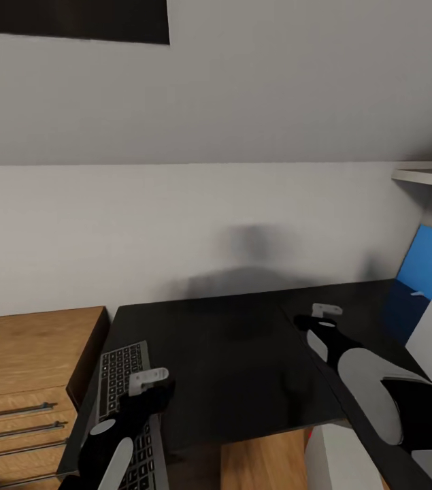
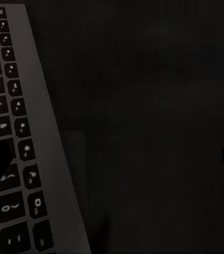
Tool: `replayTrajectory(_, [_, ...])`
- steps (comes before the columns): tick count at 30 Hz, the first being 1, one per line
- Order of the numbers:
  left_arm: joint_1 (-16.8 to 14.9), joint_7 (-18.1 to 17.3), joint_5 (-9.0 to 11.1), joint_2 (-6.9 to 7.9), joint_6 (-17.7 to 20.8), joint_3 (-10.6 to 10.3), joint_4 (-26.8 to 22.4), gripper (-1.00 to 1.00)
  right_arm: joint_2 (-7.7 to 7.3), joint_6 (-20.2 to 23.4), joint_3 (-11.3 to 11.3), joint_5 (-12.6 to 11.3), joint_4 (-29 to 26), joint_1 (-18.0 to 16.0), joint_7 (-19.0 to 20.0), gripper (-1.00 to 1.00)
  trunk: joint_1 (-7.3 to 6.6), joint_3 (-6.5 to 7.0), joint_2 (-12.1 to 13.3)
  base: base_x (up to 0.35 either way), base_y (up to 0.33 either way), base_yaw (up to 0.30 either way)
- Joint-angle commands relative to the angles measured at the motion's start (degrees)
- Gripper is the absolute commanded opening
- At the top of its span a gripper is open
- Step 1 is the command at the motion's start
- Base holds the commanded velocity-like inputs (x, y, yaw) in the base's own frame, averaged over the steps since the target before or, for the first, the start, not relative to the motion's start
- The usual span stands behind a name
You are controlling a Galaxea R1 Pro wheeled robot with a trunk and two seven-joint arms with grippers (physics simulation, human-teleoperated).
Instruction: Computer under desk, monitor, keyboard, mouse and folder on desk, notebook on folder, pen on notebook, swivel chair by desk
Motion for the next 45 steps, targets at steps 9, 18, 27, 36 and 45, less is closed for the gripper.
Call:
replayTrajectory(9, [1.25,0.64,0.53,-1.33,-0.81,0.26,0.43,1.00,0.90,-1.06,-1.94,-2.30,1.15,-1.26,1.18,1.00,0.01,-0.07,-0.04,0.010,0.000,0.000])
replayTrajectory(18, [3.70,0.63,0.53,-2.02,-1.87,0.27,0.02,1.00,1.48,-3.95,-2.02,-2.21,4.05,-0.55,4.07,1.00,0.01,-0.07,-0.04,0.000,0.000,0.000])
replayTrajectory(27, [3.90,0.64,0.53,-2.08,-2.13,0.27,0.00,1.00,1.61,-6.83,-2.03,-2.22,5.70,-0.24,4.98,1.00,0.01,0.01,-0.04,0.000,0.000,-0.027])
replayTrajectory(36, [3.92,0.56,0.53,-2.08,-2.15,0.27,-0.01,1.00,1.53,-9.72,-2.03,-2.23,5.70,-0.22,4.97,1.00,0.01,0.46,-0.04,0.000,0.000,-0.185])
replayTrajectory(45, [3.93,0.55,0.53,-2.08,-2.15,0.27,-0.01,1.00,1.54,-12.60,-2.03,-2.23,5.73,-0.22,4.97,1.00,0.01,0.91,-0.04,0.000,0.000,-0.216])
